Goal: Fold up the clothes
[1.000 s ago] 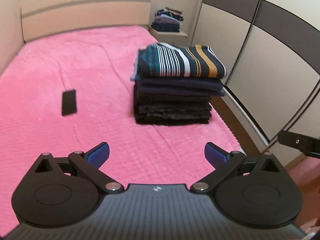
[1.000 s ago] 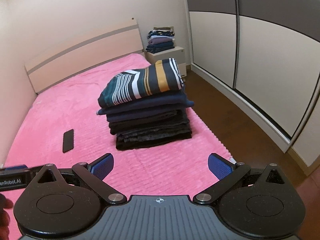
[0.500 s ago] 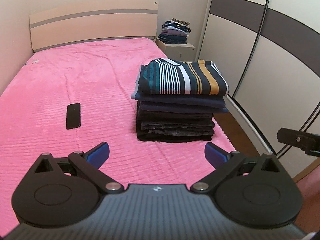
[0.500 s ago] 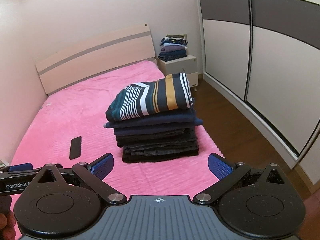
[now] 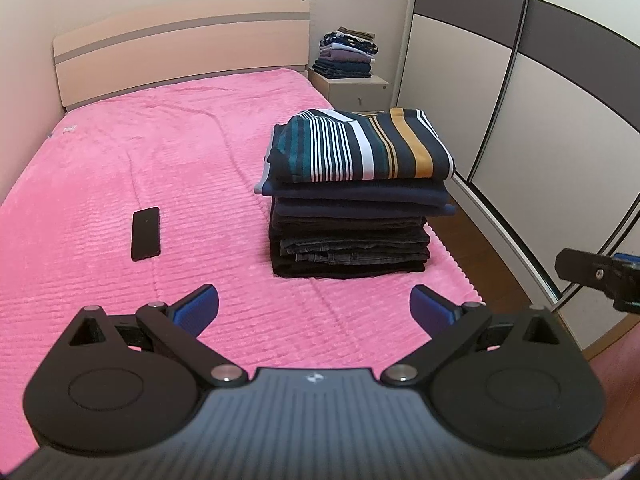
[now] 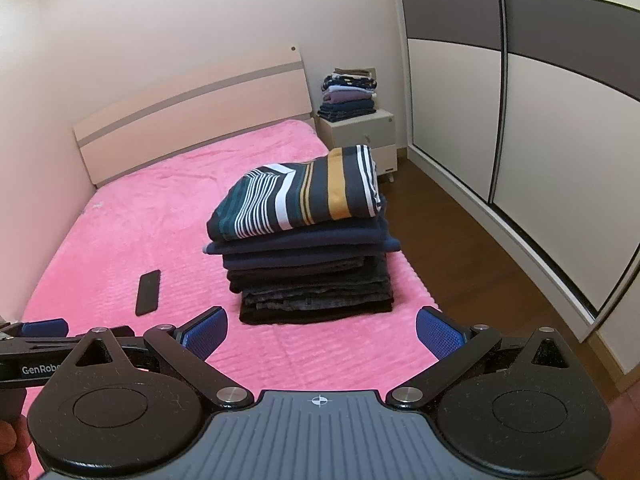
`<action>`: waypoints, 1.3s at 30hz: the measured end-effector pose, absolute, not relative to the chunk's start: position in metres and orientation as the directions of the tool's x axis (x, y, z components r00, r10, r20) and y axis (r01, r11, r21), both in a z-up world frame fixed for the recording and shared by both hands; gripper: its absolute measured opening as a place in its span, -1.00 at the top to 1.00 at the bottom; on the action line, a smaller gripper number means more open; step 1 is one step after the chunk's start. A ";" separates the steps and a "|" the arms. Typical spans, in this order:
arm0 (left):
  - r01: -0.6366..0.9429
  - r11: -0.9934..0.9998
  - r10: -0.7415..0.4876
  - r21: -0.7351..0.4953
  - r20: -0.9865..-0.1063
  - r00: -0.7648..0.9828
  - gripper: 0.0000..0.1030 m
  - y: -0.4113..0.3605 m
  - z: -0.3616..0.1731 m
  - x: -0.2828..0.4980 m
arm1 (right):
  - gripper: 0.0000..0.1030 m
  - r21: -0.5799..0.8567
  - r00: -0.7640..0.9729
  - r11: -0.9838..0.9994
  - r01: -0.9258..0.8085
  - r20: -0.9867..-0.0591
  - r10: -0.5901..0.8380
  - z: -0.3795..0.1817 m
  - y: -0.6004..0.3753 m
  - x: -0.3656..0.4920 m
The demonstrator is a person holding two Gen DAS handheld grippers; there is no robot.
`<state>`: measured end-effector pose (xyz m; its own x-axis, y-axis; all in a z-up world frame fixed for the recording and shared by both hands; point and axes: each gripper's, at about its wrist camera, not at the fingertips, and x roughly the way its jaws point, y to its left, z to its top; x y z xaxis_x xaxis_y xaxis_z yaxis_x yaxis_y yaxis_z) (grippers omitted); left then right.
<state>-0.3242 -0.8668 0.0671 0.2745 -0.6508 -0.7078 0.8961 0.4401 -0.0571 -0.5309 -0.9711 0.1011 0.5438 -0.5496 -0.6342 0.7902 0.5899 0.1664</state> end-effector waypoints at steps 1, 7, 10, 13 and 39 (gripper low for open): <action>0.896 0.441 -0.649 -0.055 -0.709 0.276 -0.96 -0.867 0.067 -0.324 | -0.99 0.161 0.544 0.593 0.789 -0.631 -0.552 0.102 -0.971 -0.531; 0.895 0.443 -0.644 -0.050 -0.712 0.279 -0.97 -0.871 0.067 -0.325 | -0.99 0.134 0.543 0.607 0.783 -0.623 -0.563 0.103 -0.971 -0.528; 0.897 0.439 -0.644 -0.048 -0.713 0.276 -0.97 -0.871 0.066 -0.326 | -0.99 0.128 0.543 0.611 0.781 -0.622 -0.564 0.102 -0.971 -0.528; 0.898 0.438 -0.640 -0.049 -0.718 0.273 -0.97 -0.870 0.065 -0.327 | -0.99 0.131 0.542 0.611 0.781 -0.629 -0.558 0.100 -0.971 -0.528; 0.911 0.412 -0.646 -0.029 -0.714 0.270 -0.97 -0.872 0.063 -0.337 | -0.99 0.120 0.525 0.612 0.782 -0.656 -0.542 0.091 -0.970 -0.528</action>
